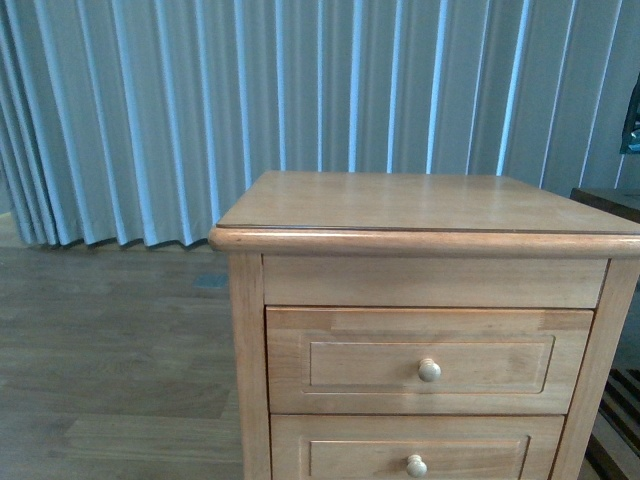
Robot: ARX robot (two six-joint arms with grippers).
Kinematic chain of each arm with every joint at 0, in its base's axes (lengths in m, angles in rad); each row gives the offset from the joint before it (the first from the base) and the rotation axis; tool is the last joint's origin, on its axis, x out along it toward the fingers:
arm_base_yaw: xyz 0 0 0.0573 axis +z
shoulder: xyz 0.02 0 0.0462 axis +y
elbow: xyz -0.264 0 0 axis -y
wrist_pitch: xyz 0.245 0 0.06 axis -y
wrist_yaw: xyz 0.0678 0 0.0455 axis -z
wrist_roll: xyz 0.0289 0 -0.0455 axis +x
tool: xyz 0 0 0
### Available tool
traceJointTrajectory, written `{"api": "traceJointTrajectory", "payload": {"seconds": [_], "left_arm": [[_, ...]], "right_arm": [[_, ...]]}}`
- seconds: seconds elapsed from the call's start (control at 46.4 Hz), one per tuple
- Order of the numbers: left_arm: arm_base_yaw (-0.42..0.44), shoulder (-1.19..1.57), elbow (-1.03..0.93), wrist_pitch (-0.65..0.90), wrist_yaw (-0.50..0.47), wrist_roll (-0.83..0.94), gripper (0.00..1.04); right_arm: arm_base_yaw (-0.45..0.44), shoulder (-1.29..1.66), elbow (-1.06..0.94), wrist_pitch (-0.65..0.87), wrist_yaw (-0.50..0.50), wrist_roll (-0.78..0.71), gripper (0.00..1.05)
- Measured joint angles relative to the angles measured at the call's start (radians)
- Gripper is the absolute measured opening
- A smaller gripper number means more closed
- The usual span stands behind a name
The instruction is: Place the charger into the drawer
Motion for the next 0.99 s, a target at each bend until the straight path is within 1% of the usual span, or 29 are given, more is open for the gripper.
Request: {"api": "traceJointTrajectory", "payload": {"seconds": [0.215, 0.452, 0.539, 0.56, 0.862, 0.883, 0.991], "left_arm": [[0.0, 0.0, 0.0, 0.0, 0.0, 0.0, 0.99], [0.0, 0.0, 0.0, 0.0, 0.0, 0.0, 0.99], [0.0, 0.0, 0.0, 0.0, 0.0, 0.0, 0.99], [0.0, 0.0, 0.0, 0.0, 0.0, 0.0, 0.99], [0.0, 0.0, 0.0, 0.0, 0.0, 0.0, 0.99], [0.0, 0.0, 0.0, 0.0, 0.0, 0.0, 0.99], [0.0, 0.0, 0.0, 0.0, 0.0, 0.0, 0.99]], "right_arm": [[0.0, -0.082, 0.0, -0.08, 0.0, 0.0, 0.02], [0.0, -0.135, 0.0, -0.134, 0.0, 0.0, 0.02], [0.0, -0.25, 0.001, -0.286, -0.001, 0.0, 0.02], [0.0, -0.275, 0.001, -0.301, 0.0, 0.0, 0.02], [0.0, -0.304, 0.001, -0.31, 0.0, 0.0, 0.02], [0.0, -0.304, 0.001, -0.31, 0.0, -0.001, 0.03], [0.0, -0.304, 0.001, -0.31, 0.0, 0.0, 0.2]]}}
